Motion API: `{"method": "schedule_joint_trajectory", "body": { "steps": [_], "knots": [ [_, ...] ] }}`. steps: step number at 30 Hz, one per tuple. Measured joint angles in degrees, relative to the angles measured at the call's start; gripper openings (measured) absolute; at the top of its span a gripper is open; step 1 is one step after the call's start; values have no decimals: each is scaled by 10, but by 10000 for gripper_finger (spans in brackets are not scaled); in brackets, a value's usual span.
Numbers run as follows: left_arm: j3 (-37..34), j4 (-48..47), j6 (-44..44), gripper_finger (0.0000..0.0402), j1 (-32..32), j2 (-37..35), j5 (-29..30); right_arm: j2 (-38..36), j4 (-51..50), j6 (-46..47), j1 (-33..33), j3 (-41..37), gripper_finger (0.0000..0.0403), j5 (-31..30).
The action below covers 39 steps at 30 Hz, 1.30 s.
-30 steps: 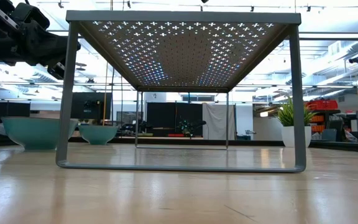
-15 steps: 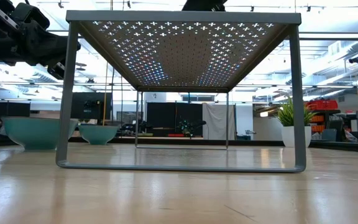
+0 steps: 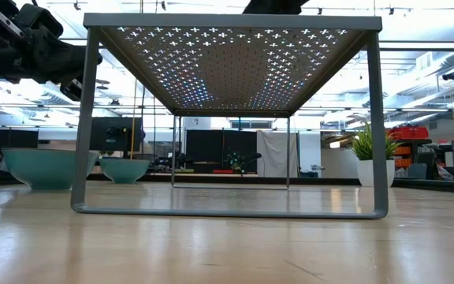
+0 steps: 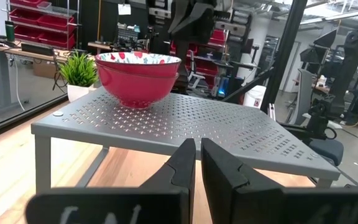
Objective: Pick & Place Mini bowls
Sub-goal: Put the top red bowl on top of the red bowl on the shelf
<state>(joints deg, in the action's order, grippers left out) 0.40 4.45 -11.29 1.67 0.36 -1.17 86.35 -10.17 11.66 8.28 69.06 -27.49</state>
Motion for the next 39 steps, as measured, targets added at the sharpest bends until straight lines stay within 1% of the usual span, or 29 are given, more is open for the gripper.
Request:
{"method": "schedule_joint_trajectory", "body": {
  "steps": [7, 17, 39],
  "knots": [
    [0, 0, 0, 32, 0, 0, 0, 0, 22, -3, -4, -14, 0, 1],
    [0, 0, 0, 32, 0, 0, 0, 0, 31, -16, -4, -32, 0, 26],
    [0, 0, 0, 32, 0, 0, 0, 0, -7, -16, -4, -32, 0, 31]
  ]
}}
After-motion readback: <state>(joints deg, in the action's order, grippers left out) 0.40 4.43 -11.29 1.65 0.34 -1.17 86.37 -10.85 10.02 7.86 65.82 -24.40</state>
